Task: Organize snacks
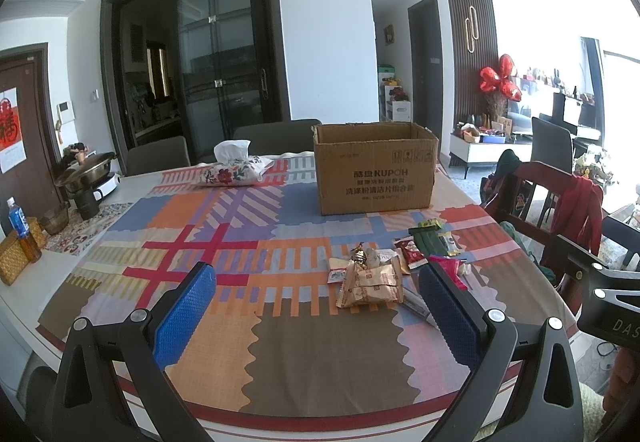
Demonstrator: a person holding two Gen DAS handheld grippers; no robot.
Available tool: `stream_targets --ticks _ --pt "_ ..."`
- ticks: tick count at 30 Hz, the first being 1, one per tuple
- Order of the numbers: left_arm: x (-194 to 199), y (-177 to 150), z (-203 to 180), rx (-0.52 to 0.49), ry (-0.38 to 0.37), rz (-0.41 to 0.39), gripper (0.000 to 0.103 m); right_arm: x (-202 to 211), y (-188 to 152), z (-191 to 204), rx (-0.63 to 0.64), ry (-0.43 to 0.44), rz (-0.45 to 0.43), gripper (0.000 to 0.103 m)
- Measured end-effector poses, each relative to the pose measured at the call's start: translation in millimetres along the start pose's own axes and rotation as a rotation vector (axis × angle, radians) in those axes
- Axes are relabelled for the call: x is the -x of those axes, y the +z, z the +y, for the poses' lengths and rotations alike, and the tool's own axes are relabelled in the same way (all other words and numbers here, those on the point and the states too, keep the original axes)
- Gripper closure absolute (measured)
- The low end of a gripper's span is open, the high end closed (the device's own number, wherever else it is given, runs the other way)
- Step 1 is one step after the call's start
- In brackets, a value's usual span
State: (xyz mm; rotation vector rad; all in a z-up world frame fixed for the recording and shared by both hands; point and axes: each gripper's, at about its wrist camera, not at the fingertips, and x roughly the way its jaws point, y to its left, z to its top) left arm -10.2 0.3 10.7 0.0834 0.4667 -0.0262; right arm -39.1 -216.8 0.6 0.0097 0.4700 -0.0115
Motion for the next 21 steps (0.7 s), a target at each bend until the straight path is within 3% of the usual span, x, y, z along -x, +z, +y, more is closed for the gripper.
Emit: stream_targets --ticks 14,21 --pt "-21.2 -4.1 -5.6 -0.014 -0.039 0.061 0.001 -21.3 -5.7 0.9 0.005 0.041 0.063 0.001" --pt "-48.3 -5.7 -8.5 -0.023 -0.073 0.118 0.008 -48.1 -8.2 2.8 0.009 0.085 0.123 0.001"
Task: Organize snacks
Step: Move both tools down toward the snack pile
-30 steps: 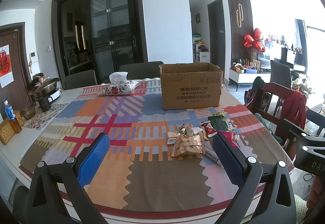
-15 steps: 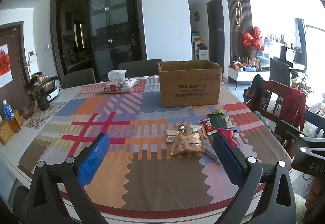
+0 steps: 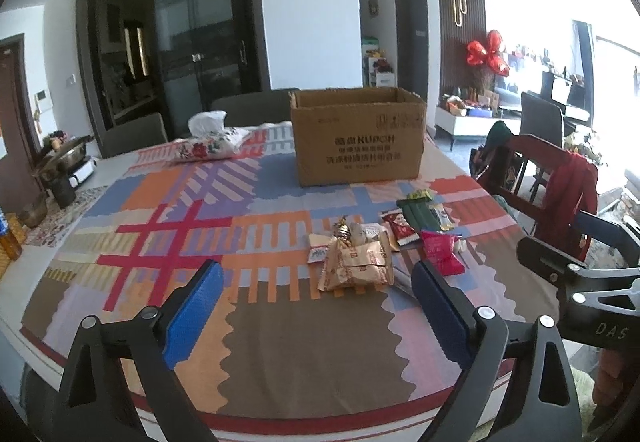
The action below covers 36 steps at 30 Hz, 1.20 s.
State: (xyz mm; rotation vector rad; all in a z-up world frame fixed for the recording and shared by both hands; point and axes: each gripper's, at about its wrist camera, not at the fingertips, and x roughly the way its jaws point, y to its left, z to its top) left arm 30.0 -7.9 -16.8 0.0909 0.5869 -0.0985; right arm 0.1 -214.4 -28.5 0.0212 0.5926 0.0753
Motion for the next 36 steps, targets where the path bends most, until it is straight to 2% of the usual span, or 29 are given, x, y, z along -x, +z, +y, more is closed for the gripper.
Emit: stream_targets --ticks 12,21,27,36 --pt "-62.9 9.6 -0.4 0.018 -0.078 0.101 0.022 -67.5 7.5 -1.7 -0.006 0.062 0.113 0.012" --pt "-115.0 11.0 2.4 0.086 -0.165 0.218 0.031 -118.7 3.7 -0.8 -0.043 0.101 0.223 0.022" --pt "-142.8 5.2 5.2 0.139 -0.204 0.293 0.036 -140.9 -1.5 -2.2 -0.075 0.103 0.281 0.031" --pt "-168.1 -3.1 5.8 0.181 -0.252 0.352 0.040 -159.2 -4.9 0.8 -0.080 0.117 0.324 0.044"
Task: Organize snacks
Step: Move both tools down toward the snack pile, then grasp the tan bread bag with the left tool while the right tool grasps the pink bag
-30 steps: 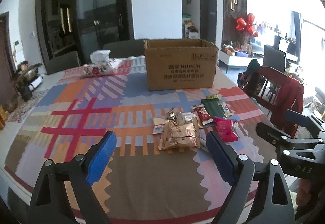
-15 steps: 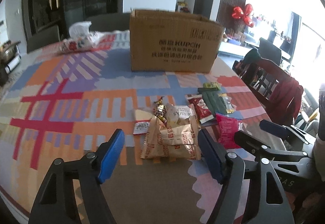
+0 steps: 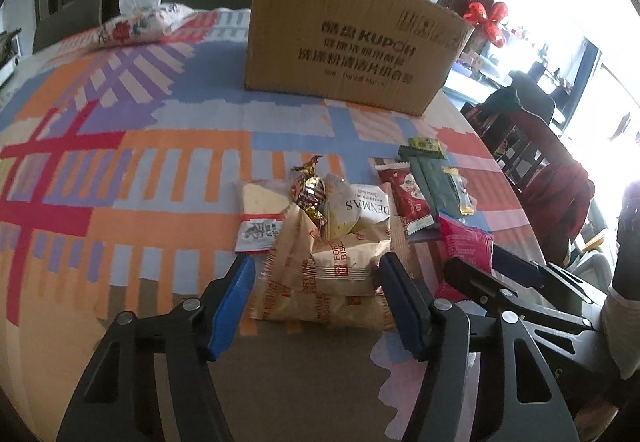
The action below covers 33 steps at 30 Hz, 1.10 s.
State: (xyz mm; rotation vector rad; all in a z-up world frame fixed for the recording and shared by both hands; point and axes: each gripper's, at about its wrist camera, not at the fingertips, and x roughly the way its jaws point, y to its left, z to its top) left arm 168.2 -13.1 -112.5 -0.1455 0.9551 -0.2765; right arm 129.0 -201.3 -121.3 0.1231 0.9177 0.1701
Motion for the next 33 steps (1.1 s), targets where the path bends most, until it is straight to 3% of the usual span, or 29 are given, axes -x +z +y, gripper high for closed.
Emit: stream_targets --ticks 9,11,18,33 --pt "-10.9 -0.9 4.6 0.037 -0.038 0.022 0.041 -12.7 1.3 5.3 0.006 0.018 0.034 0.057" --pt "-12.9 -0.6 5.0 0.034 -0.051 0.026 0.047 -14.5 0.9 6.0 0.006 0.026 0.043 0.063" --pt "-10.0 -4.3 -1.0 0.009 -0.064 0.010 0.062 -14.5 0.3 7.9 0.019 0.029 0.038 0.067" --pt "40.8 3.2 -18.4 -0.059 -0.002 -0.123 0.064 35.9 11.3 20.7 0.070 0.072 -0.107 0.067"
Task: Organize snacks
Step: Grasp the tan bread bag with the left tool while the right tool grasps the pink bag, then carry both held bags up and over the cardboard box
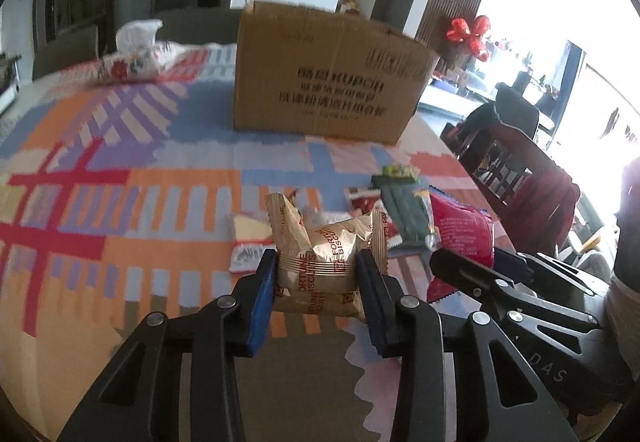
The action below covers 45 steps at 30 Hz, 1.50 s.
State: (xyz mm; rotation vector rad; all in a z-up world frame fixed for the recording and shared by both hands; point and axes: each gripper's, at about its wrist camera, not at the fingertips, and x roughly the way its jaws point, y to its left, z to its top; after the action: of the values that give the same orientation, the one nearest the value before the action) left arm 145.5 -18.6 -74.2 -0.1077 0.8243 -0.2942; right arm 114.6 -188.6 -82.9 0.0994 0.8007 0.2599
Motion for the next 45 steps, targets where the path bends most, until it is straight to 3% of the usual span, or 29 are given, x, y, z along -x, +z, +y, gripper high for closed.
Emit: stream_targets --ticks 10,18,22,37,45 --pt "43.2 44.0 -17.9 -0.079 0.036 -0.159 0.064 32.8 35.8 1.8 0.029 0.034 -0.118 0.067" --pt "61.0 93.2 -25.7 -0.130 0.068 -0.282 0.064 49.6 90.2 -4.9 0.041 0.030 -0.245 0.067" --pt "60.4 121.6 -25.5 -0.144 0.073 -0.312 0.064 50.0 116.6 -5.6 0.045 0.041 -0.267 0.067" --pt "18.1 209.0 -15.9 -0.191 0.108 -0.312 0.064 15.7 214.3 -21.7 0.081 0.035 -0.246 0.067" --pt "-35.2 246.8 -2.4 -0.126 0.090 -0.205 0.064 -25.4 250.5 -35.5 0.057 0.058 -0.149 0.067"
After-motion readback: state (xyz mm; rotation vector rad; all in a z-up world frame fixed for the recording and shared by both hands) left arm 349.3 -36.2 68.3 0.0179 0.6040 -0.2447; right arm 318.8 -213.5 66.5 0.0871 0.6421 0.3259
